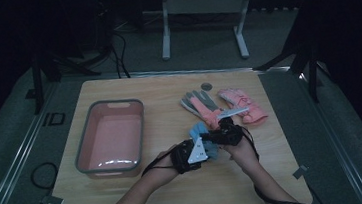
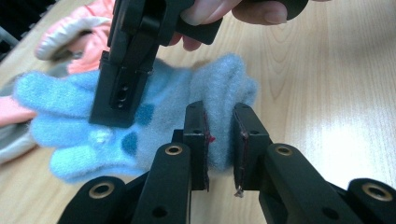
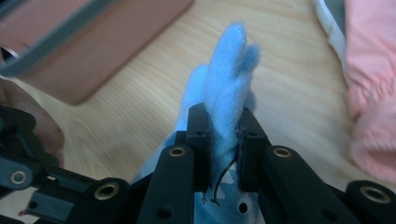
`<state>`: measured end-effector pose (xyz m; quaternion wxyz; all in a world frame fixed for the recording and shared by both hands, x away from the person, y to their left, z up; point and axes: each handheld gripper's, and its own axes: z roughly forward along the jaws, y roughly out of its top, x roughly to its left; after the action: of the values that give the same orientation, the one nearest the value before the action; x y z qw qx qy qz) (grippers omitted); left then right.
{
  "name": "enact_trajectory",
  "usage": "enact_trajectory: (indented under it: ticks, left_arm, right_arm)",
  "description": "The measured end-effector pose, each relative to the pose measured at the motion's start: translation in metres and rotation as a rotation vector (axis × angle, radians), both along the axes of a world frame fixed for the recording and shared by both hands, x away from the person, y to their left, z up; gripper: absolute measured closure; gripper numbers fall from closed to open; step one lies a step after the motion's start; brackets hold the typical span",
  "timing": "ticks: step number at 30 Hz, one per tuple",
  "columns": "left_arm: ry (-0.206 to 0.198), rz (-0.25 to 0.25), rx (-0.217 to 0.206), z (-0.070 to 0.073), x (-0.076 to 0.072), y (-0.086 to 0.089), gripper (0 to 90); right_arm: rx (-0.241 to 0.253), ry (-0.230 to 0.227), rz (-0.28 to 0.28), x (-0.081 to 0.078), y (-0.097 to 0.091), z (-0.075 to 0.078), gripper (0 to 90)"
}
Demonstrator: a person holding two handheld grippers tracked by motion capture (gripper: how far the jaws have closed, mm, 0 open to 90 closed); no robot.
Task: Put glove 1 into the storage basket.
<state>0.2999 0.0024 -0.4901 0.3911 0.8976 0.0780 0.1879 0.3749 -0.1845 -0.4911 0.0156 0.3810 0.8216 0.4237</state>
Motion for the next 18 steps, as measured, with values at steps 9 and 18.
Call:
enact_trajectory:
  ticks: [9,18]
  left_arm:
    - [-0.01,0.023,0.031,0.021,0.005,0.02,78.5]
    - [-0.02,0.06,0.049,0.041,0.007,0.044,78.6]
  right_arm:
    - [0.026,-0.025,0.019,0.007,0.022,0.02,79.5]
    - [0.036,-0.035,0.058,0.016,0.05,0.042,79.5]
